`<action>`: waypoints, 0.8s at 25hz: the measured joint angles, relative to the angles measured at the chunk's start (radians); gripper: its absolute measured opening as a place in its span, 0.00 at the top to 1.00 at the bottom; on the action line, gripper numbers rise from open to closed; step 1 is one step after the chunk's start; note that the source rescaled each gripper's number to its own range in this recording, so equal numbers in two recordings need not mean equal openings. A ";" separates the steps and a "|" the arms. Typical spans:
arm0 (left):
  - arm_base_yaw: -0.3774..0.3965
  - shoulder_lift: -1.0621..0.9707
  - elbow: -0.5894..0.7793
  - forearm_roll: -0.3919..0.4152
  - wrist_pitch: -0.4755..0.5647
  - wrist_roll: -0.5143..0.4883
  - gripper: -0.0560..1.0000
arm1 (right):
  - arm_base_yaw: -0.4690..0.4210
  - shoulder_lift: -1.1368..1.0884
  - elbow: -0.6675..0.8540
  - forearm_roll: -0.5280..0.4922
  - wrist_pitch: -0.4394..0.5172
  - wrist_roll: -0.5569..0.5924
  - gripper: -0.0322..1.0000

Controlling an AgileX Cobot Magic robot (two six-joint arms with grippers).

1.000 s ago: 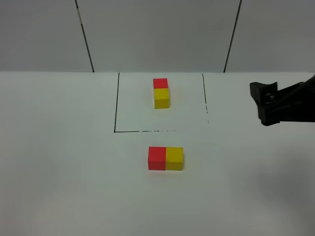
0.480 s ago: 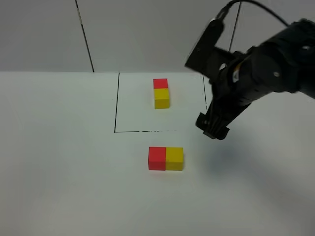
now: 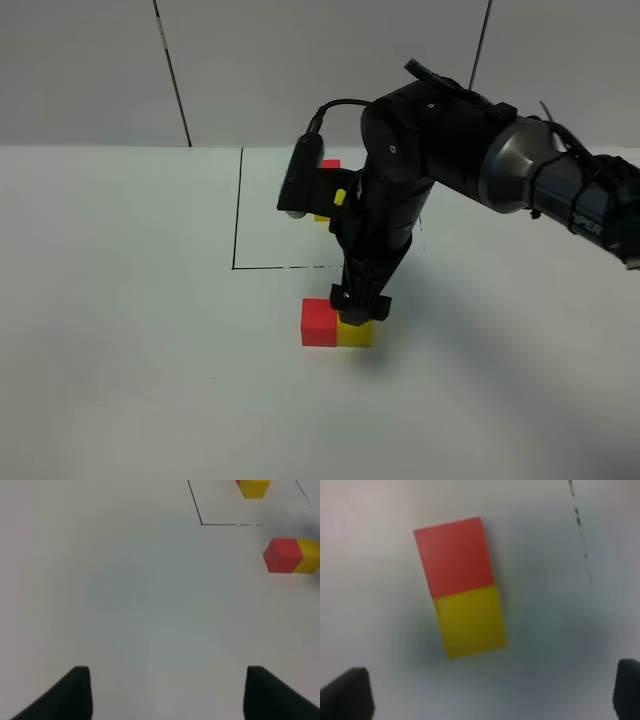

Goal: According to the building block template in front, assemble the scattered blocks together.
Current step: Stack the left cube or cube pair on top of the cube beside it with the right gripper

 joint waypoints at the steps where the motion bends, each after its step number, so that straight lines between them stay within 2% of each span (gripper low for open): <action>1: 0.000 0.000 0.000 0.000 0.000 0.000 0.59 | 0.006 0.019 -0.017 0.010 0.005 -0.007 0.10; 9: 0.000 0.000 0.000 0.000 0.000 0.000 0.59 | 0.031 0.158 -0.102 0.022 0.030 -0.022 0.17; 20: 0.000 0.000 0.000 0.000 0.000 0.000 0.59 | 0.031 0.252 -0.113 0.008 -0.007 -0.021 0.18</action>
